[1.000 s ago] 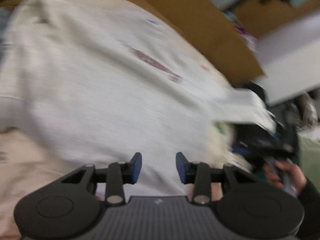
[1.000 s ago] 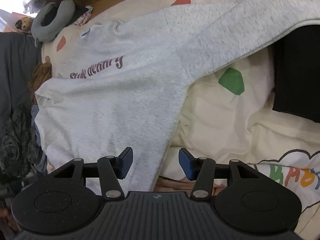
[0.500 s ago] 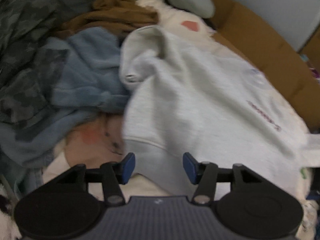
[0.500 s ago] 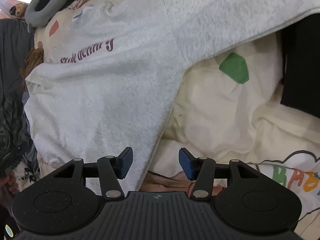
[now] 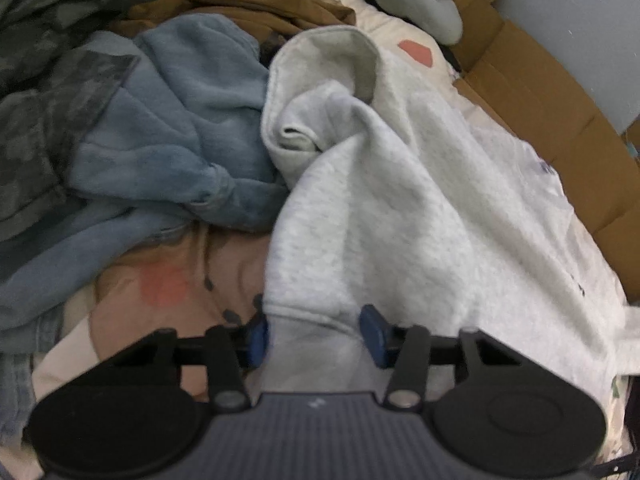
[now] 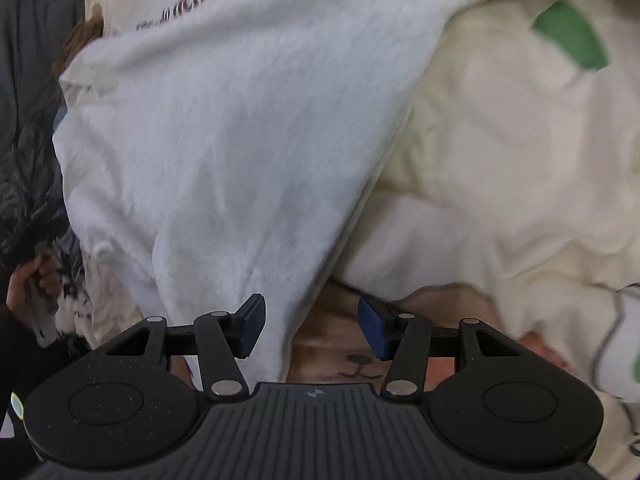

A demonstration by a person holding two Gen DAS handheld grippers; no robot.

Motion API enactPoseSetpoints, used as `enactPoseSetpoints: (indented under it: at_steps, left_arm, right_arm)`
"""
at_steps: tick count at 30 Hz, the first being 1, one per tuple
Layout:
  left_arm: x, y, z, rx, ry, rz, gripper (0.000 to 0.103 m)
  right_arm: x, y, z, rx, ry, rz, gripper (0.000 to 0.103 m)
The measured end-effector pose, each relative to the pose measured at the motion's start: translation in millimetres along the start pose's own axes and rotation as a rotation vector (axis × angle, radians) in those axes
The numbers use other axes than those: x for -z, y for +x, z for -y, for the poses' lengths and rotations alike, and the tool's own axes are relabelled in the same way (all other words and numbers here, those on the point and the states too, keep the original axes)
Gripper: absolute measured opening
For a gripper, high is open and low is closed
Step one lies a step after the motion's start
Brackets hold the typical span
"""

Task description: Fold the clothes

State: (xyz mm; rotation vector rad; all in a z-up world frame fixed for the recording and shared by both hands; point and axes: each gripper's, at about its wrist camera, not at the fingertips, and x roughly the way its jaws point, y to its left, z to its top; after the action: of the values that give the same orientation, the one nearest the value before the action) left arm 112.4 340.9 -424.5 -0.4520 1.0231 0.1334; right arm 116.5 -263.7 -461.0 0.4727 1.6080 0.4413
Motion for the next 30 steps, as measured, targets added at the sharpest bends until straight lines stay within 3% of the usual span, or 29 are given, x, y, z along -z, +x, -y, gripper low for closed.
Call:
enactPoseSetpoints:
  at_steps: [3,5,8,10,11,12,23,30]
  left_arm:
    - [0.5,3.8,0.0,0.019,0.018,-0.008,0.03]
    - [1.5,3.4,-1.4,0.027,0.024,-0.023,0.008]
    - [5.4,-7.3,-1.0,0.041,0.051,-0.036,0.007]
    - [7.1,-19.0,-2.5,0.049,0.055,-0.044,0.006]
    - [8.0,-24.9,-3.3,0.054,0.058,-0.049,0.006]
    - [8.8,-31.3,-4.7,0.059,0.066,-0.055,0.006]
    - [14.9,-120.0,-17.2,0.063,0.104,-0.153,0.005]
    - [30.2,-170.0,-17.1,0.08,0.101,-0.207,0.005]
  right_arm:
    - [3.8,18.1,-4.3,-0.025,-0.02,-0.033,0.061]
    - [4.7,22.8,-7.8,-0.046,-0.042,-0.03,0.068]
    - [4.3,26.1,-14.3,-0.091,-0.068,-0.023,0.069]
    - [4.6,26.7,-18.1,-0.114,-0.084,-0.027,0.053]
    - [4.5,27.0,-19.2,-0.125,-0.088,-0.031,0.032]
    - [4.4,27.4,-20.2,-0.135,-0.092,-0.036,0.004]
    - [13.8,-28.4,-20.3,-0.161,-0.104,0.011,0.002]
    - [18.9,-70.3,-16.7,-0.119,-0.105,0.033,0.001]
